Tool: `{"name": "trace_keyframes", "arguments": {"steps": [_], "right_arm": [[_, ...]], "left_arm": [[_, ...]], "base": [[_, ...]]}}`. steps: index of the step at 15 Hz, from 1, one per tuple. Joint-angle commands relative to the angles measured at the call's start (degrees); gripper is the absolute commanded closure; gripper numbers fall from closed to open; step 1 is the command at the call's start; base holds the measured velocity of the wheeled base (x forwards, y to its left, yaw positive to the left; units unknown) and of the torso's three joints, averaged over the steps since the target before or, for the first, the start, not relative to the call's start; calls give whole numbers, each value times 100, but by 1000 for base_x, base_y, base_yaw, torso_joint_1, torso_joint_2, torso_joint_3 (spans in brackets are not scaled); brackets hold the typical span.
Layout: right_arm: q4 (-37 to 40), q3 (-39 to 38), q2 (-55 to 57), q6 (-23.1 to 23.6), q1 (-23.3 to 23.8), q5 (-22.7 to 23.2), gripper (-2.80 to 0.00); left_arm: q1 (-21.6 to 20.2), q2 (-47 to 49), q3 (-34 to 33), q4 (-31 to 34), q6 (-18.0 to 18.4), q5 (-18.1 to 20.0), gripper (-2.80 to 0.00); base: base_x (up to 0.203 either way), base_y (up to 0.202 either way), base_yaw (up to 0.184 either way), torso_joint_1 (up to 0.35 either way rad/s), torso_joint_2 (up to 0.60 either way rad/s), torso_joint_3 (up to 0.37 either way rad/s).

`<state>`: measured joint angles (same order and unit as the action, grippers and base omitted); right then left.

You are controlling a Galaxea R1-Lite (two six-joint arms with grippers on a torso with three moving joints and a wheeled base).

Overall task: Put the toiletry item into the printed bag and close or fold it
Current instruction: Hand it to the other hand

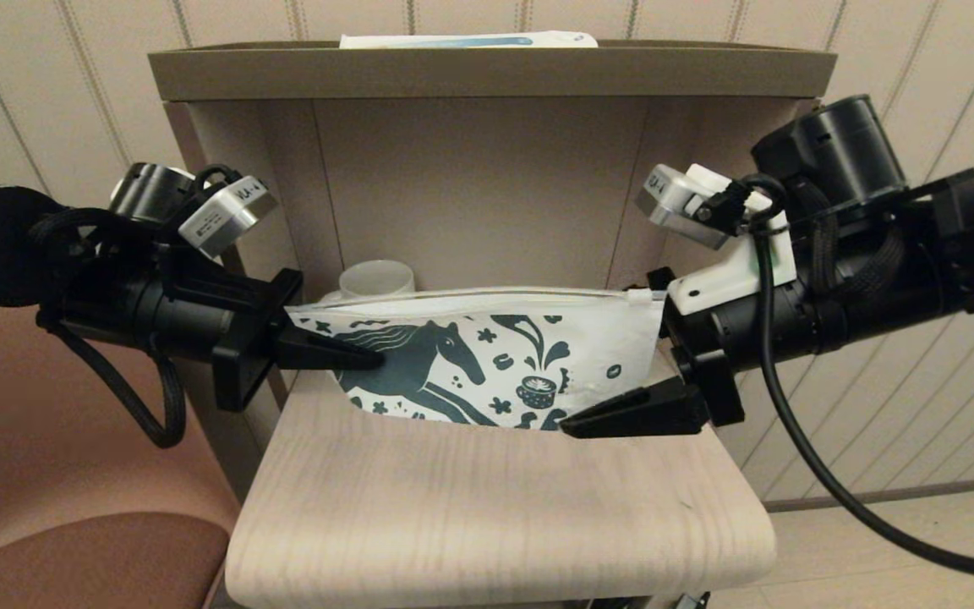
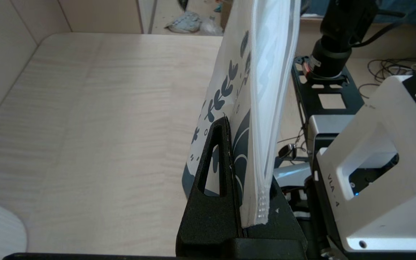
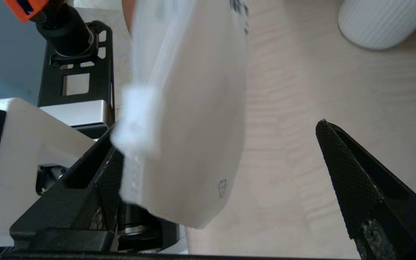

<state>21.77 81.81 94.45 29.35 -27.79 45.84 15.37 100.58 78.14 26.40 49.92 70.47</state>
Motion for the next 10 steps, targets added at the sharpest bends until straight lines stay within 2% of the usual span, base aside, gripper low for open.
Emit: {"name": "trace_keyframes", "arguments": {"steps": [1,10], "right_arm": [[20,54,12,17,-69,6,-280],[459,555,3,35,-113,-101,-280]], "left_arm": [[1,15,-9,18,41,37,0],[1,15,-36,5,44,28,0]], "base": [[0,0,0,0,0,0],[0,0,0,0,0,0]]}}
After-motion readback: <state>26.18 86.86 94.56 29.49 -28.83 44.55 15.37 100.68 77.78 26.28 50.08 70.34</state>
